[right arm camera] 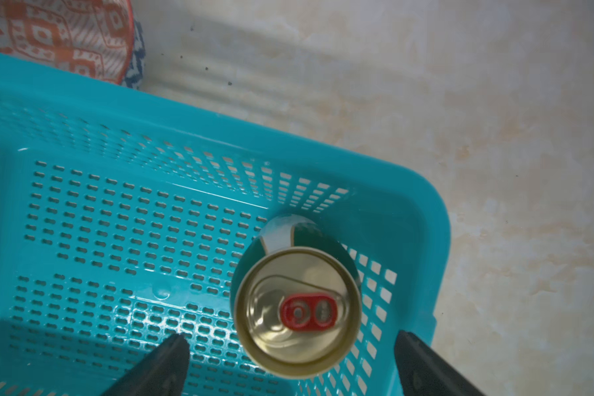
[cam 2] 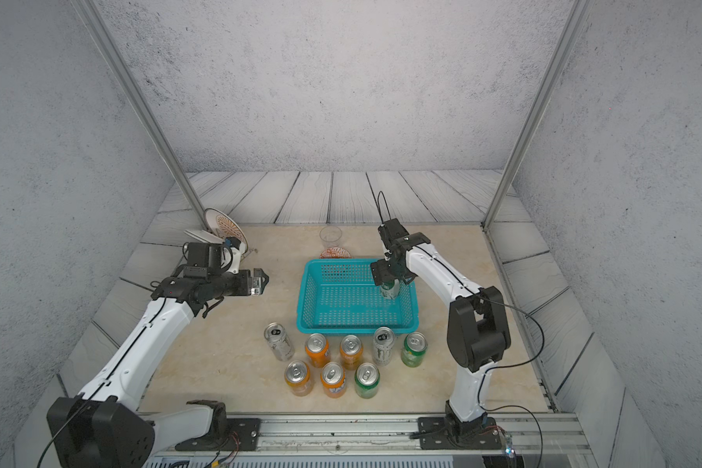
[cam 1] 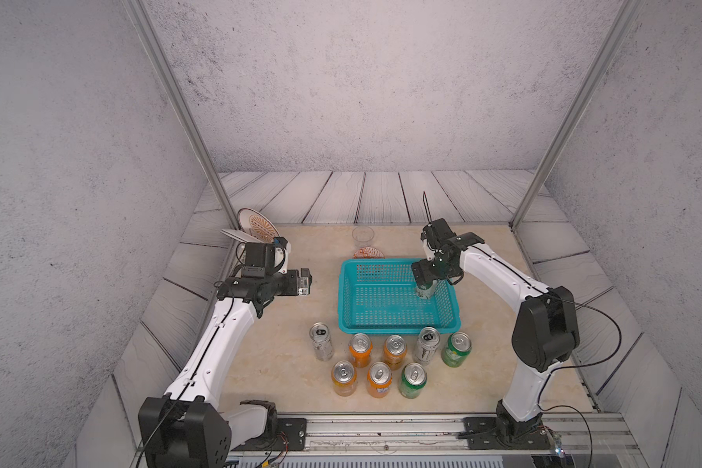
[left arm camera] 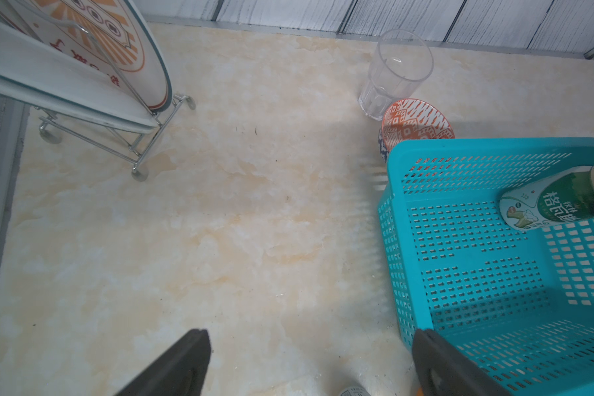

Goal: Take out the drinks from the basket
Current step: Pick up the drink from the basket.

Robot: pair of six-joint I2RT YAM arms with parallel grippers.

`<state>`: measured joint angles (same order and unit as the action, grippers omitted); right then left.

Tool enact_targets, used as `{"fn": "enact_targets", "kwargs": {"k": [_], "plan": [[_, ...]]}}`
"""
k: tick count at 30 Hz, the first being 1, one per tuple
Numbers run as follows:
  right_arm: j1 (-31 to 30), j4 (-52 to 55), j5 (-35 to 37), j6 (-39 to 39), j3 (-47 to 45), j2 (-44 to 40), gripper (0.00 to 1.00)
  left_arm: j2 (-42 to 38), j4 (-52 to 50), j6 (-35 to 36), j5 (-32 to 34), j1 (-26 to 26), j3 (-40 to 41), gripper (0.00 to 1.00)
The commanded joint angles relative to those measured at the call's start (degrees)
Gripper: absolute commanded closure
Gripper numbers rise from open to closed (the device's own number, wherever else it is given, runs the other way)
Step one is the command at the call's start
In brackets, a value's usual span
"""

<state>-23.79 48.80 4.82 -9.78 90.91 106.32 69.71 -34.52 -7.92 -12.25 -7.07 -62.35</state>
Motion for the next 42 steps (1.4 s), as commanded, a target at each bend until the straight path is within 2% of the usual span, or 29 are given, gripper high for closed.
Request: {"fn": "enact_targets", "kwargs": {"k": [1,15,22,30,42], "plan": [[0.3,1.1,-0.4,0.5,1.8,3.3,0.04,-0.2,-0.9,0.7,0.3,0.7,-0.1,0.01],[0.5,0.5,-1.2,1.9,4.7,9.8,0.12,-0.2,-1.1,0.8,0.5,0.7,-0.2,0.01],[0.7,0.9,-1.6,2.1,4.8,10.2,0.26,-0.2,-1.0,0.7,0.3,0.7,-0.2,0.01],[0.7,2.4,-1.5,3.0,5.6,8.7,0.40,-0.3,-1.0,0.7,0.5,0.7,-0.2,0.01],[0.5,6.8,-2.8,3.8,6.1,0.2,0.42,-0.2,-1.0,0.6,0.2,0.7,-0.3,0.01]]}}
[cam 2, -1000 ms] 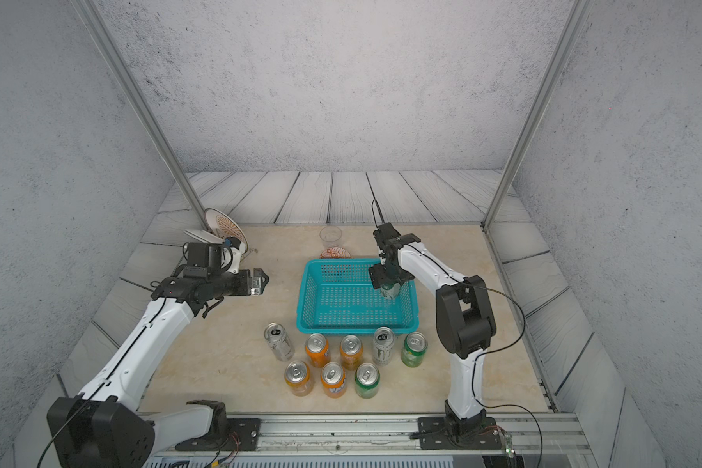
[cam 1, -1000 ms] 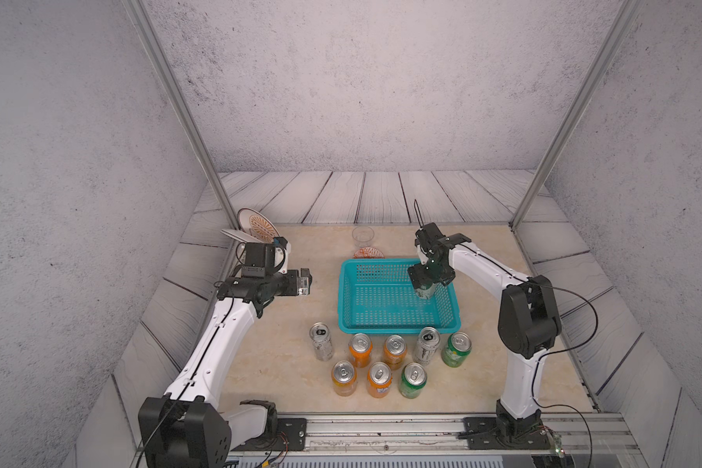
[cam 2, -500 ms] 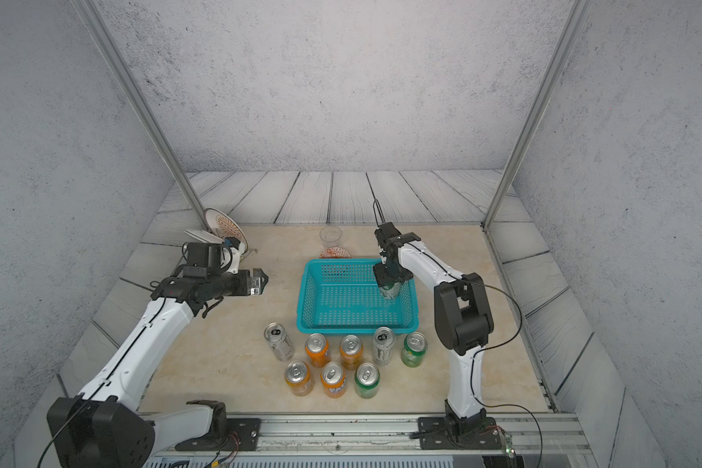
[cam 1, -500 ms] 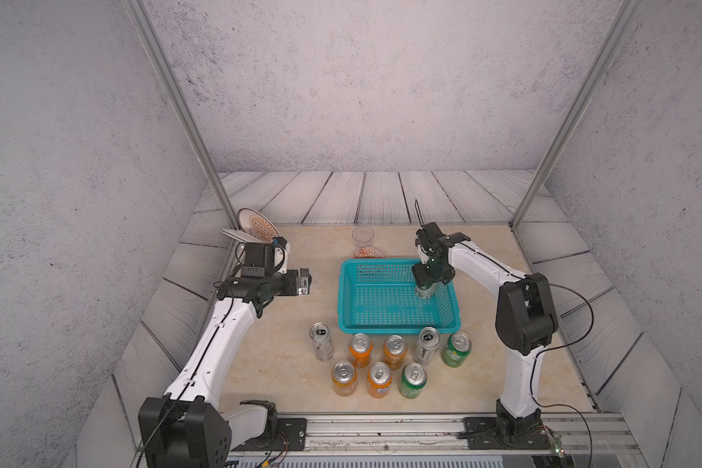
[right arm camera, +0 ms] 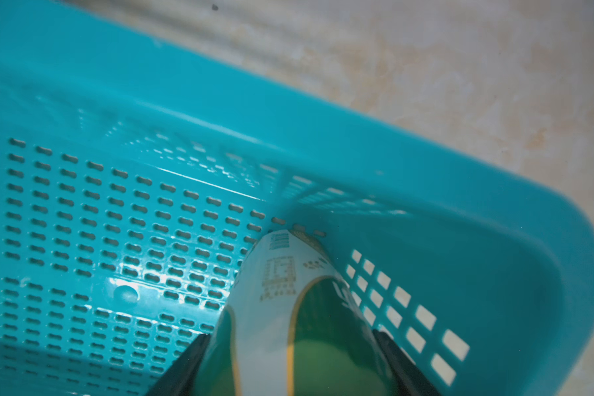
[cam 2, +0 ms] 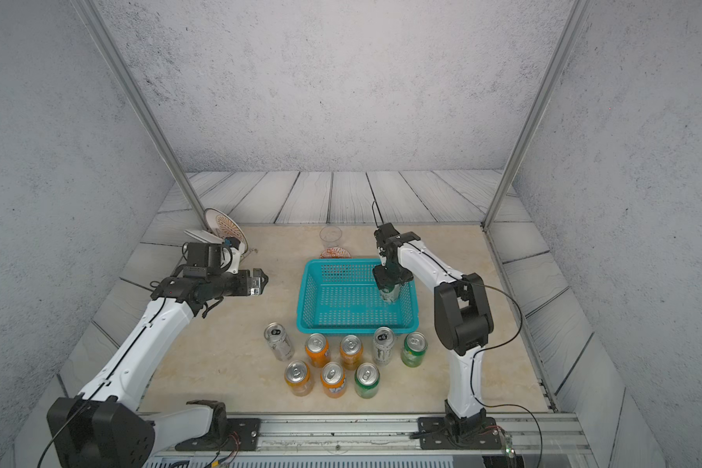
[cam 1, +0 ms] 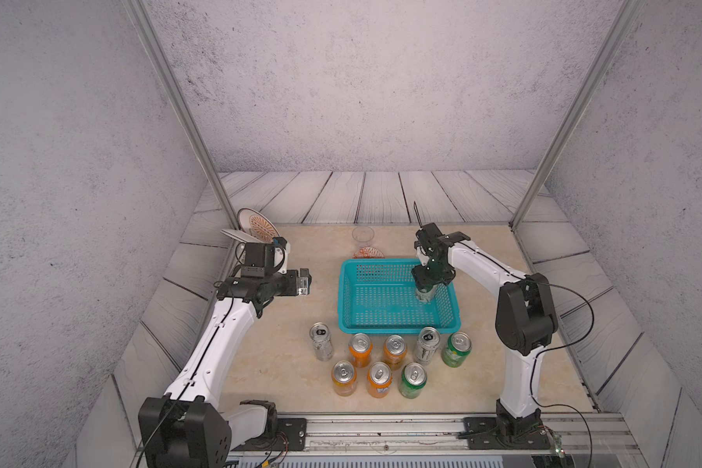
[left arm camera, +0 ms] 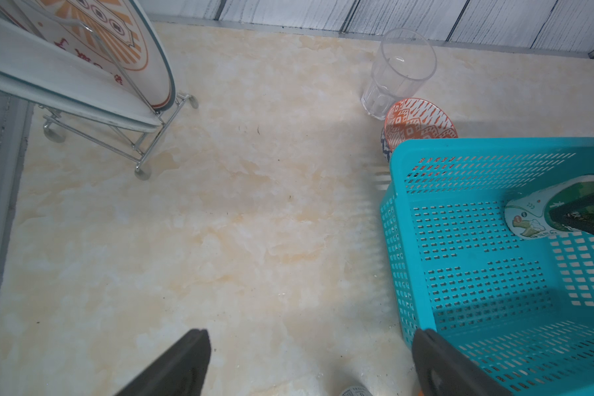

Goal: Take out the drinks from the basket
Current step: Pick up the drink from the basket.

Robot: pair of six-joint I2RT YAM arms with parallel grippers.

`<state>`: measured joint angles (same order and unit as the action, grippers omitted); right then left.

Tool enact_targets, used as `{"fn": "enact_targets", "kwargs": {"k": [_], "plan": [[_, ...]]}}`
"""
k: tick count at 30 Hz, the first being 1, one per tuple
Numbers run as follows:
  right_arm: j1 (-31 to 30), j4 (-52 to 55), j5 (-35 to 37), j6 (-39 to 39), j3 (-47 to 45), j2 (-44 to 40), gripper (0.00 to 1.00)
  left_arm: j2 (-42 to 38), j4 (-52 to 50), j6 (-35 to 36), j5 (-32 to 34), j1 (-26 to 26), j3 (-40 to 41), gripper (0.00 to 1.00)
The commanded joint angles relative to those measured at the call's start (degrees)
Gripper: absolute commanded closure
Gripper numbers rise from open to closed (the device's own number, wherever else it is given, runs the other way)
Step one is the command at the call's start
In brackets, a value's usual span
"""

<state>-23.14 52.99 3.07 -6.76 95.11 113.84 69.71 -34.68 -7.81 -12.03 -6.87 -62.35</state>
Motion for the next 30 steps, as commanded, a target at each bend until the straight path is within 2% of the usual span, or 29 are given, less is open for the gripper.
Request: {"fn": "enact_targets", "kwargs": {"k": [1,17,25,30], "plan": [[-0.2,3.1,-1.2,0.8,1.8,-8.2,0.42,-0.2,-0.8,0.5,0.0,0.5,-0.3,0.01],[-3.6,12.1,-0.3,0.3,-0.9,-25.3,0.43,-0.4,-0.7,0.4,-0.6,0.5,-0.2,0.01],[-7.7,18.8,0.6,-1.0,-0.8,-32.4,0.43,-0.5,-0.6,0.3,-1.0,0.5,-0.3,0.01],[-10.9,24.0,3.8,-2.4,-0.5,-36.3,0.43,-0.5,-0.5,0.3,-1.1,0.5,-0.2,0.01]]}}
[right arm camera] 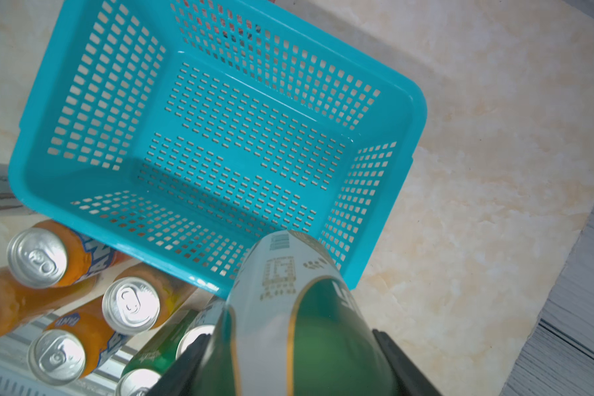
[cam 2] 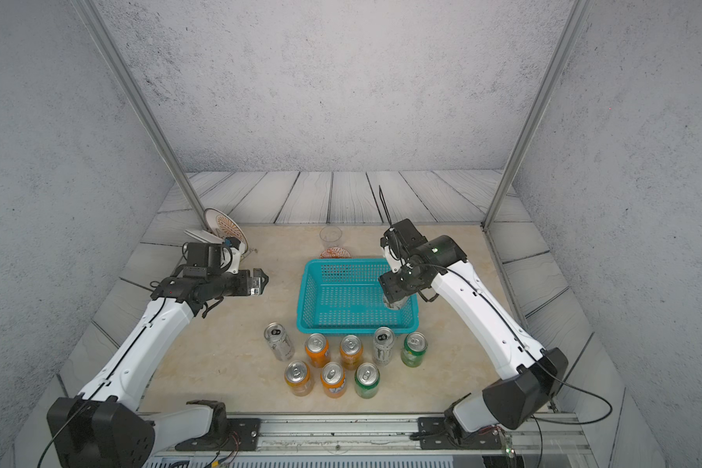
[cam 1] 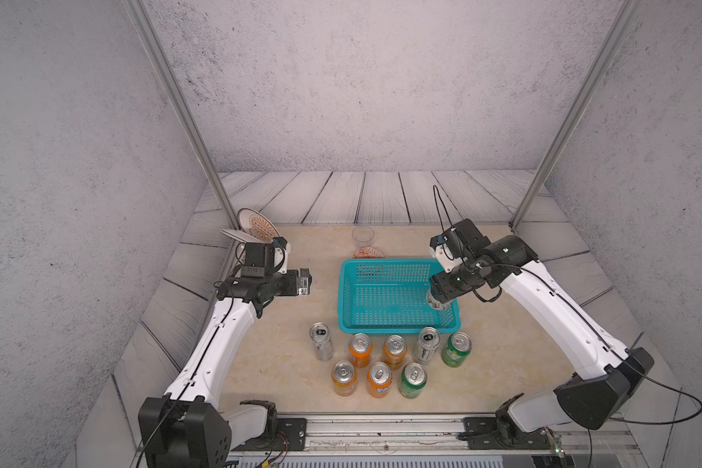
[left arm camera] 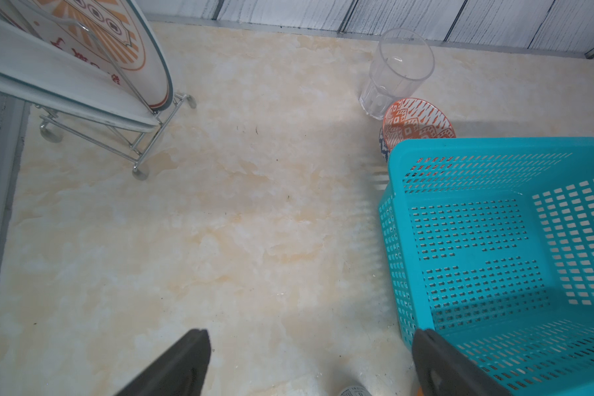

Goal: Take out the drinks from the basket
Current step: Pick up the drink from the basket, then place the drink at the center of the board.

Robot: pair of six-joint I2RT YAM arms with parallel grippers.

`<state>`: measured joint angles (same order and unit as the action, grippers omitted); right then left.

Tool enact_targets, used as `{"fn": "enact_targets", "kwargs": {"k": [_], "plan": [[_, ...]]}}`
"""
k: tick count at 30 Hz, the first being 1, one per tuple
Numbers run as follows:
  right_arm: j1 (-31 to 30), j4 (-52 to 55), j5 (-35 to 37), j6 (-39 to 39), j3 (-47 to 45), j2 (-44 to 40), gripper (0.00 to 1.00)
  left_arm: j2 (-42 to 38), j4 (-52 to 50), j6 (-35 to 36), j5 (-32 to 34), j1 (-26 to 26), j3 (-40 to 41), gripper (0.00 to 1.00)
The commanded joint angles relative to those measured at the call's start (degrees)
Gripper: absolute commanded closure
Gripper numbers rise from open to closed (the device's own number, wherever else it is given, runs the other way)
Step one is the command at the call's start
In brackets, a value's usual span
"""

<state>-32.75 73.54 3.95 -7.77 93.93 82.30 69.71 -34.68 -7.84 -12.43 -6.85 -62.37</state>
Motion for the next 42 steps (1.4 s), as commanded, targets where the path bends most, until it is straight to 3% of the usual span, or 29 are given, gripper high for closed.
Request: {"fn": "enact_targets", "kwargs": {"k": [1,18,29,42], "plan": [[-1.5,4.2,3.1,-1.7,0.6,-5.5,0.43,-0.5,-0.6,0.3,-0.7,0.5,-0.3,0.01],[-4.1,16.0,0.5,-6.1,-4.9,-17.4,0.45,-0.6,-0.4,0.3,-0.9,0.5,-0.3,0.01],[-12.0,8.9,-3.0,-15.4,-17.1,-22.7,0.46,-0.6,-0.5,0.4,-0.6,0.6,-0.3,0.01],[-19.7,0.9,-1.1,-23.2,-27.7,-24.6,0.46,-0.5,-0.4,0.3,-0.6,0.6,-0.1,0.01]]}}
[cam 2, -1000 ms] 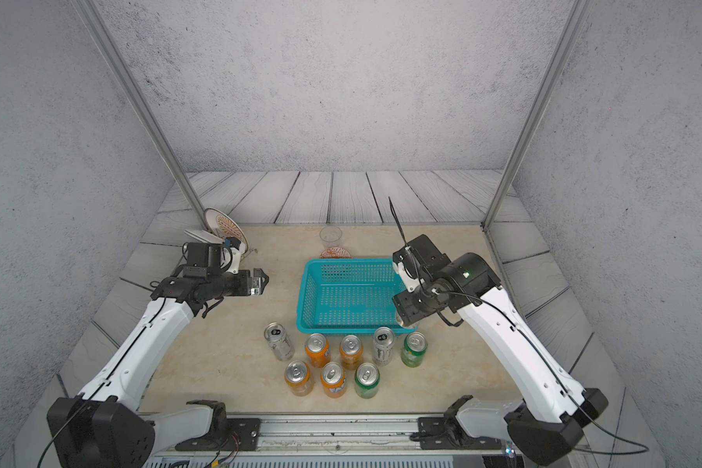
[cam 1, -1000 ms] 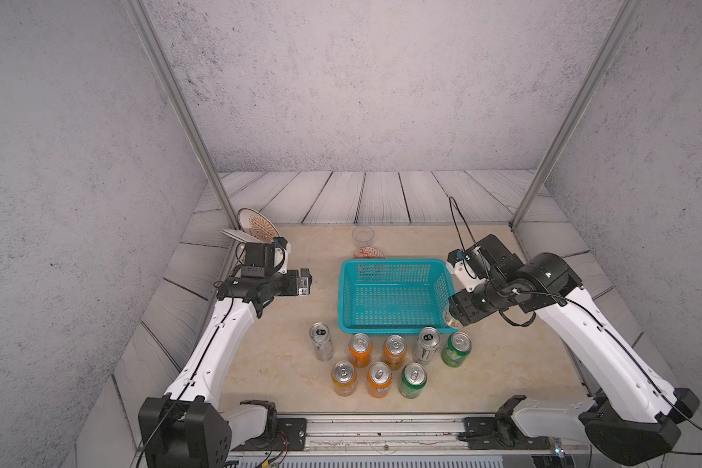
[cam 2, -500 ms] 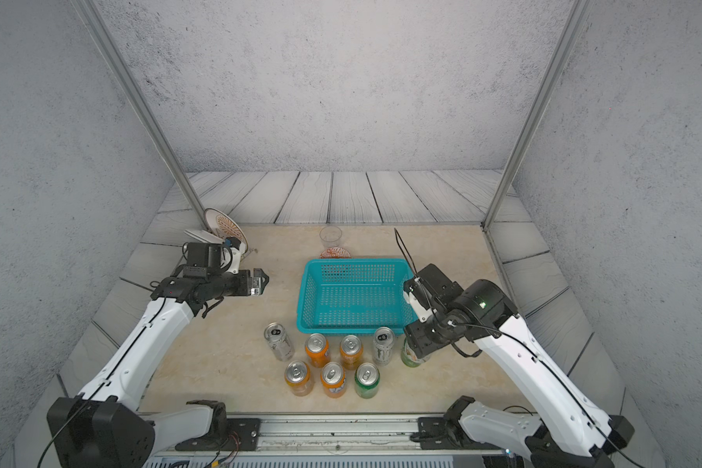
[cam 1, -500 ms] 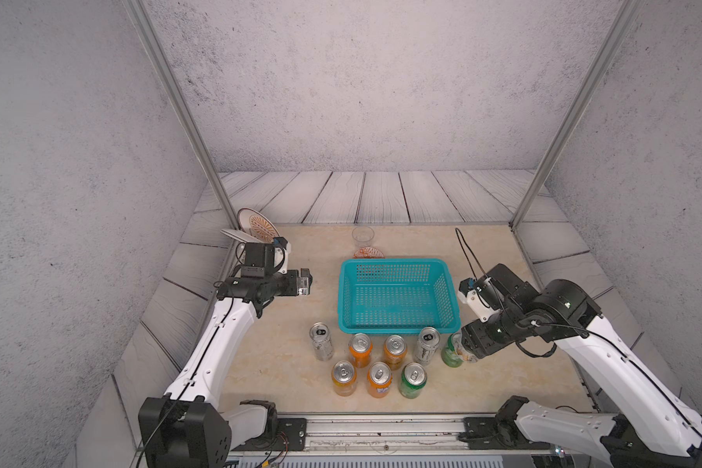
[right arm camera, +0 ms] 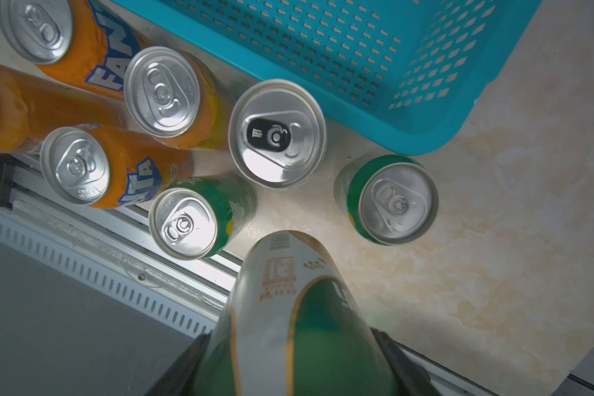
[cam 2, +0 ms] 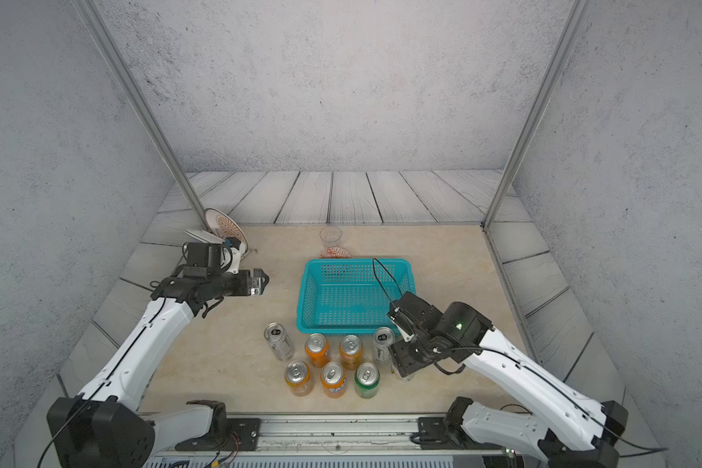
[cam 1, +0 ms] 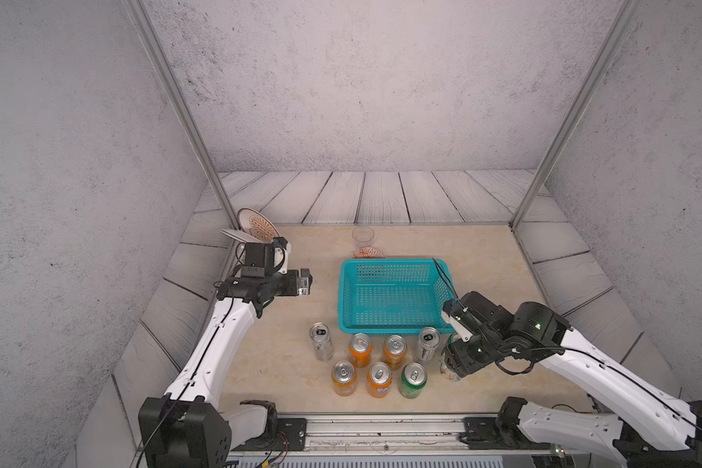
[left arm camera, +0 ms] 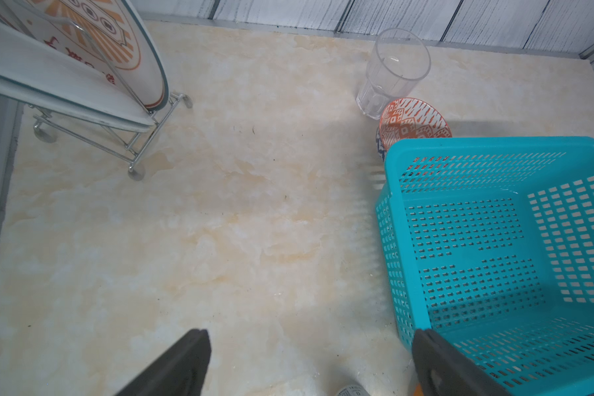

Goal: Take out the drinks from the basket
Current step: Place the drink at the center of the board.

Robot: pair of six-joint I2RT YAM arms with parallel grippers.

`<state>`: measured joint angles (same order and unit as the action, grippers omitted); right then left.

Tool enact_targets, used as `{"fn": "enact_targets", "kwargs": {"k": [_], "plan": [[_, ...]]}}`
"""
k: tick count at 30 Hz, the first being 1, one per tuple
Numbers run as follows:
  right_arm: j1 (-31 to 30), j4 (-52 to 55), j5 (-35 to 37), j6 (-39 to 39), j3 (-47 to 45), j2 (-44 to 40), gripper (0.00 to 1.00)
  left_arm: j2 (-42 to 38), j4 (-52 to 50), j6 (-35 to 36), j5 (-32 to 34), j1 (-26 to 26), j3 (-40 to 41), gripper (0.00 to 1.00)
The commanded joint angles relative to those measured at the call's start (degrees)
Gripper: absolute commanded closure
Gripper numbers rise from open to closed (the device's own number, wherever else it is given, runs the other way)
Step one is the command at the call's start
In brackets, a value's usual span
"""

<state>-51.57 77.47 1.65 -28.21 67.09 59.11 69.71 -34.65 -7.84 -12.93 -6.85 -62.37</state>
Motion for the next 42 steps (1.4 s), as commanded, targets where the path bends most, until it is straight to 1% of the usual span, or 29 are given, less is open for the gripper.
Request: {"fn": "enact_targets", "kwargs": {"k": [1,11,17,22,32,42], "plan": [[-1.3,-3.4,1.5,-3.1,-1.7,-1.5,0.46,-0.5,-0.4,0.4,-0.1,0.6,-0.3,0.01],[-3.8,-11.3,3.5,-7.5,-12.0,-4.1,0.46,-0.5,-0.5,0.3,0.1,0.6,-0.2,0.01],[-4.3,-14.3,5.4,-9.1,-16.4,-4.3,0.46,-0.3,-0.5,0.4,0.1,0.7,-0.1,0.01],[-4.6,-15.4,6.9,-9.7,-18.4,-3.7,0.46,-0.3,-0.5,0.3,0.0,0.7,-0.1,0.01],[-5.1,-19.8,6.5,-11.1,-22.2,-2.6,0.46,-0.2,-0.5,0.4,0.1,0.7,-0.1,0.01],[-5.4,-21.4,7.1,-11.9,-24.1,-1.9,0.46,0.1,-0.6,0.3,-0.1,0.7,-0.1,0.01]]}}
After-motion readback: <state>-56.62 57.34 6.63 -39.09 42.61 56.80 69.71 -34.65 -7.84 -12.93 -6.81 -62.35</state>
